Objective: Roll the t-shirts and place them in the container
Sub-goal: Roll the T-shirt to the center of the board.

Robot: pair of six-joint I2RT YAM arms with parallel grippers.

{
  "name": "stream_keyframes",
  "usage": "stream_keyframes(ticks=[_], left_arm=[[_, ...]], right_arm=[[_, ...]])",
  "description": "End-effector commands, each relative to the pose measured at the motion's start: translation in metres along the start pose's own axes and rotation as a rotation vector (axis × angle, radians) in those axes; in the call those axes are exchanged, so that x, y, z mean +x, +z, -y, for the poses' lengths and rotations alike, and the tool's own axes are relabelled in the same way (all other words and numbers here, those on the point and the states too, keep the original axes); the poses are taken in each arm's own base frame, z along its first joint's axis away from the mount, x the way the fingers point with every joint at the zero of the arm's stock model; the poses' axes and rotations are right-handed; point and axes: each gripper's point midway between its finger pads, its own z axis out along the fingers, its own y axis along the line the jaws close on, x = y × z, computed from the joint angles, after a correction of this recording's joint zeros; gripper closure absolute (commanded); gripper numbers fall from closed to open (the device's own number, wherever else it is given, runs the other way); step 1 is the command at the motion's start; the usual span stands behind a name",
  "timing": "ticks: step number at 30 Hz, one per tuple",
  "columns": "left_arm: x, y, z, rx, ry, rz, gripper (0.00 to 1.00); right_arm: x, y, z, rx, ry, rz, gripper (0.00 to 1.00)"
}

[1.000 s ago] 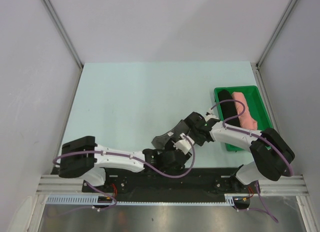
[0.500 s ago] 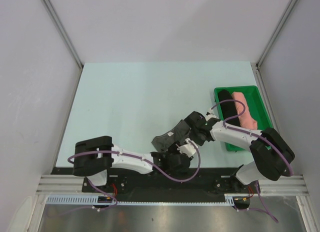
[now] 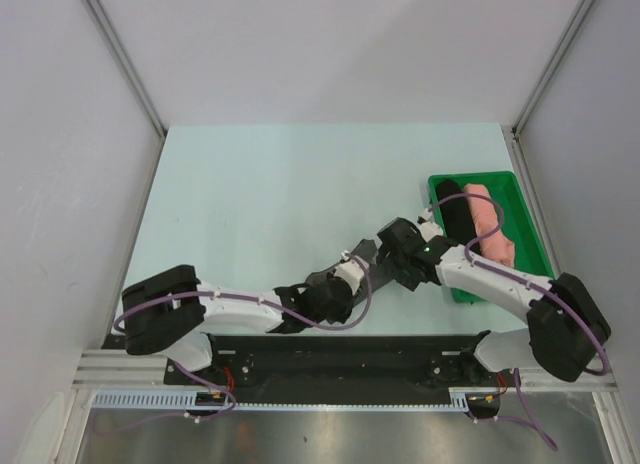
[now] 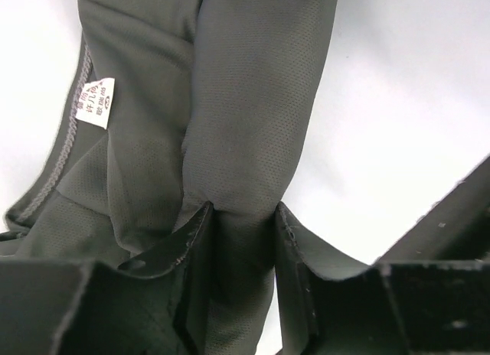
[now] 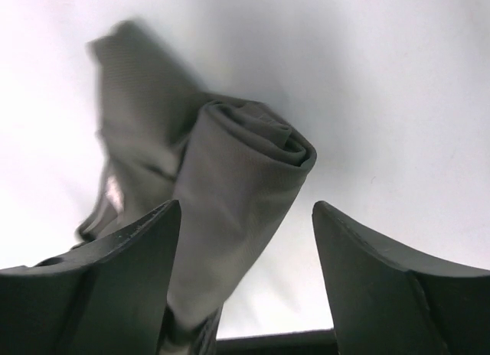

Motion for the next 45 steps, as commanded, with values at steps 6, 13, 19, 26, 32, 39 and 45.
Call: stream_keyframes(ticks=[6,13,19,26,32,39,45], left_arm=[[0.016,-0.013,0.022,0.341,-0.251,-0.149,0.69],[0.011,-0.027,0.034,0.54,-0.527,-0.223,0.69],[0.017,-0.027,0.025,0.573,-0.703,-0.301,0.68],[0.031,-0.017,0.016,0.558,-0.795,-0.372,0.68],[0.034,-0.013,0.011,0.542,-0.817,-0.389,0.68],[0.038,-0.01,0.008,0.539,-0.831,-0.405,0.67],[0.037,-0.009,0.009,0.55,-0.826,-0.403,0.64]], right_arm=[[-0.039,-0.058,-0.019,-0.178,-0.024,0.179,0.22],[-0.019,-0.079,-0.012,-0.195,-0.114,0.249,0.33],[0.001,-0.074,-0.002,-0.204,-0.144,0.262,0.54],[0.018,-0.062,-0.003,-0.231,-0.158,0.227,0.66],[0.015,-0.057,-0.016,-0.26,-0.172,0.244,0.68],[0.008,-0.035,-0.028,-0.252,-0.161,0.22,0.71],[0.002,-0.016,-0.033,-0.24,-0.15,0.206,0.71]])
